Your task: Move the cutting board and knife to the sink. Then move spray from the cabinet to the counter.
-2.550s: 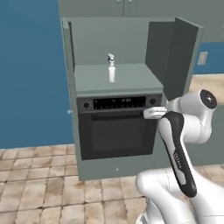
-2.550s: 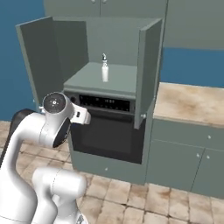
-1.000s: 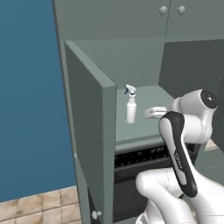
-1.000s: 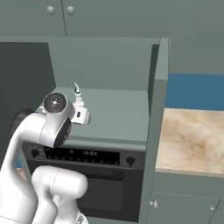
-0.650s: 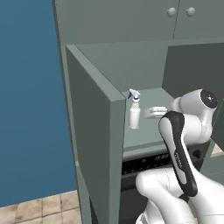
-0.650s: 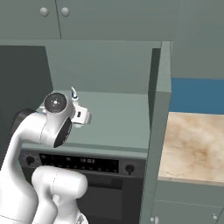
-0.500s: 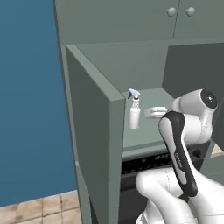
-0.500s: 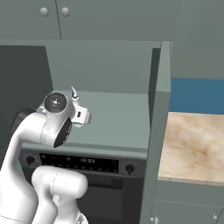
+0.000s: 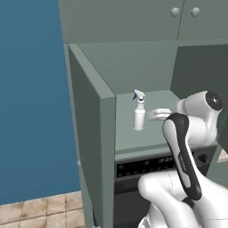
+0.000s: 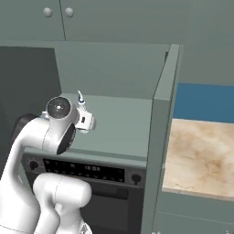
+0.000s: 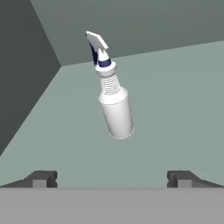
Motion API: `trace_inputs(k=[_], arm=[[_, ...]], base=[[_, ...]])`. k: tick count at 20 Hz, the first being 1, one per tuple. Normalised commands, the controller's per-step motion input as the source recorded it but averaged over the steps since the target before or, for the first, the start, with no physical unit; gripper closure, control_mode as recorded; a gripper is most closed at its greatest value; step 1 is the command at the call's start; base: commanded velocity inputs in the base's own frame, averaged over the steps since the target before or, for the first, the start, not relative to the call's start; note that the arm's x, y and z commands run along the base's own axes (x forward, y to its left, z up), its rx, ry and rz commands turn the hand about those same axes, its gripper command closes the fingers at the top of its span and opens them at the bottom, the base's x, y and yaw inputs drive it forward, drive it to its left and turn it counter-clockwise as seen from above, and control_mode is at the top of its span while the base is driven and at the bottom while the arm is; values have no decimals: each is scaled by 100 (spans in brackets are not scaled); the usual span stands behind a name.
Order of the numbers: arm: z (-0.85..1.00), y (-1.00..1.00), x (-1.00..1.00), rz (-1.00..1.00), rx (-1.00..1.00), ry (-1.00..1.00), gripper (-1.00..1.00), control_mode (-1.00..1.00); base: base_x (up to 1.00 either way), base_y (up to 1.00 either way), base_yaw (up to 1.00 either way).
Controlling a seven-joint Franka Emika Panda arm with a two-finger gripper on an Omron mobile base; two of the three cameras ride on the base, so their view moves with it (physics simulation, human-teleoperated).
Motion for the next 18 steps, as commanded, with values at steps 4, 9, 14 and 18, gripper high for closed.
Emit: trace_inputs(k=[4,9,14,18], arm=[[0,0,0,0,0,0,-100,100],[0,0,0,0,0,0,-100,100],[0,0,0,0,0,0,-100,100],[0,0,0,0,0,0,-100,100]], base=[[4,-1,15],[2,0,12],[7,0,9],[2,0,6]])
